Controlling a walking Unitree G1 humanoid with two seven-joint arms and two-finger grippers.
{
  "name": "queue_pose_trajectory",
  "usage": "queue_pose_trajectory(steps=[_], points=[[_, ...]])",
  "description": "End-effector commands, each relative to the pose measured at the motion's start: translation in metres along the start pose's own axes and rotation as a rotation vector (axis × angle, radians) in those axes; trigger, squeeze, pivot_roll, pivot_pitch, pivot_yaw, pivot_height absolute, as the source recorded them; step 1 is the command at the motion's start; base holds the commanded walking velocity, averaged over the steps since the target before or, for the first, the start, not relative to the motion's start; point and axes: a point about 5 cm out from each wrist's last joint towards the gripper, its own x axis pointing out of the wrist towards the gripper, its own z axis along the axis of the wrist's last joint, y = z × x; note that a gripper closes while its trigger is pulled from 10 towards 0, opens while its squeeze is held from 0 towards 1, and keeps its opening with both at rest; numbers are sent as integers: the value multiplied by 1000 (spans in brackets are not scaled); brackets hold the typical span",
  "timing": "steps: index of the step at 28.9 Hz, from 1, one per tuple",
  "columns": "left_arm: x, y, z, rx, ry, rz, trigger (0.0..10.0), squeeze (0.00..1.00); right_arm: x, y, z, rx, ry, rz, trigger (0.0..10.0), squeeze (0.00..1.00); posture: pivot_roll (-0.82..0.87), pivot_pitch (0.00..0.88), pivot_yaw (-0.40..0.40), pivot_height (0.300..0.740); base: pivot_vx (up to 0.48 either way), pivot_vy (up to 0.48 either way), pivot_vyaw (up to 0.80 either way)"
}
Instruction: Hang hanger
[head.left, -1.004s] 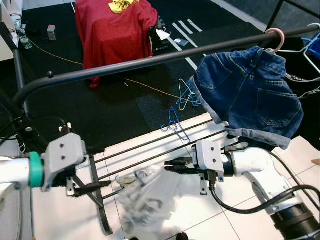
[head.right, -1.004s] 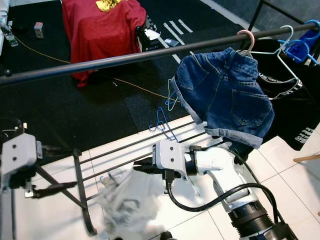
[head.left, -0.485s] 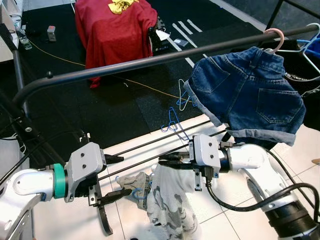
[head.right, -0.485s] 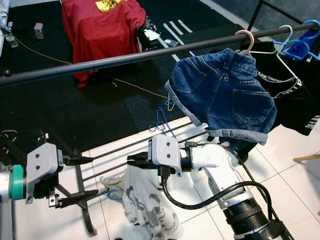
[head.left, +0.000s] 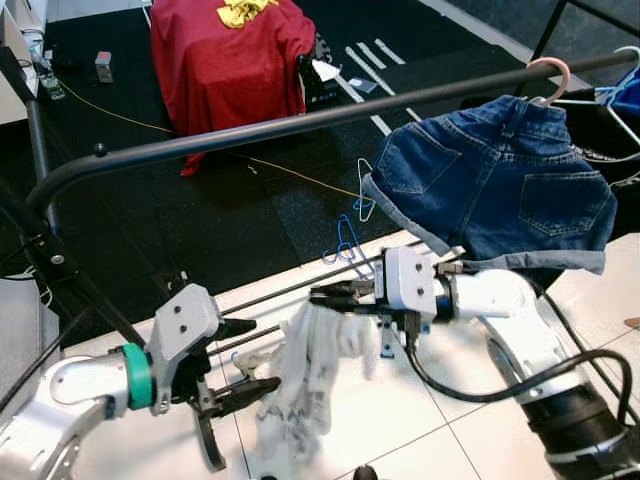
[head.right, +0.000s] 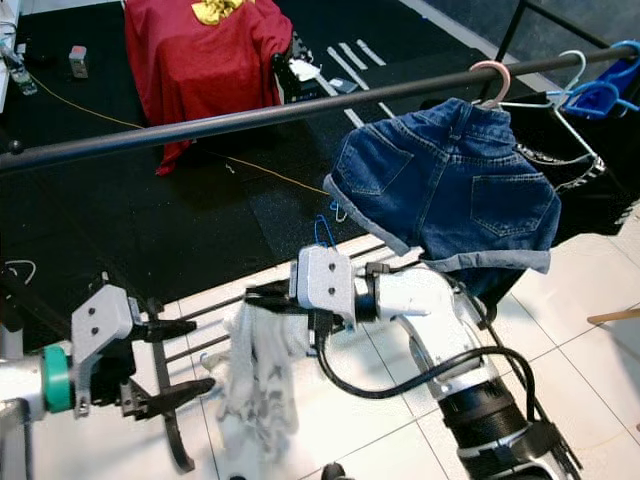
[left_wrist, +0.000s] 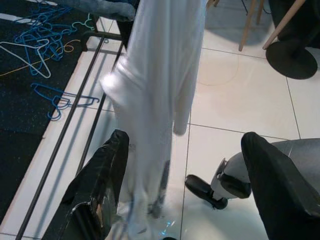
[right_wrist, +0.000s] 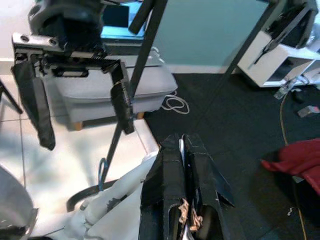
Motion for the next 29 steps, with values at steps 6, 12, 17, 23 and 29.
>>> queue_pose_trajectory(steps=[6,12,17,23,29], points=[[14,1,-6,-21,6,47,10000,0,4,-7,16,-43,-61,-3,0,0,-55,202,85,740,0,0,0],[12,14,-20,38,90,154,10000,0,3,-12,23,-62,-74,2,0,0,-55,199,84,740,0,0,0],[7,17,-29,72,157,174,10000,0,2,-14,27,-69,-84,3,0,0,-57,199,84,740,0,0,0],[5,24,-39,71,206,220,10000,0,2,-15,39,-80,-114,45,0,0,-63,197,83,740,0,0,0],[9,37,-55,170,283,282,10000,0,3,2,51,-76,-124,229,0,0,-79,199,83,740,0,0,0]])
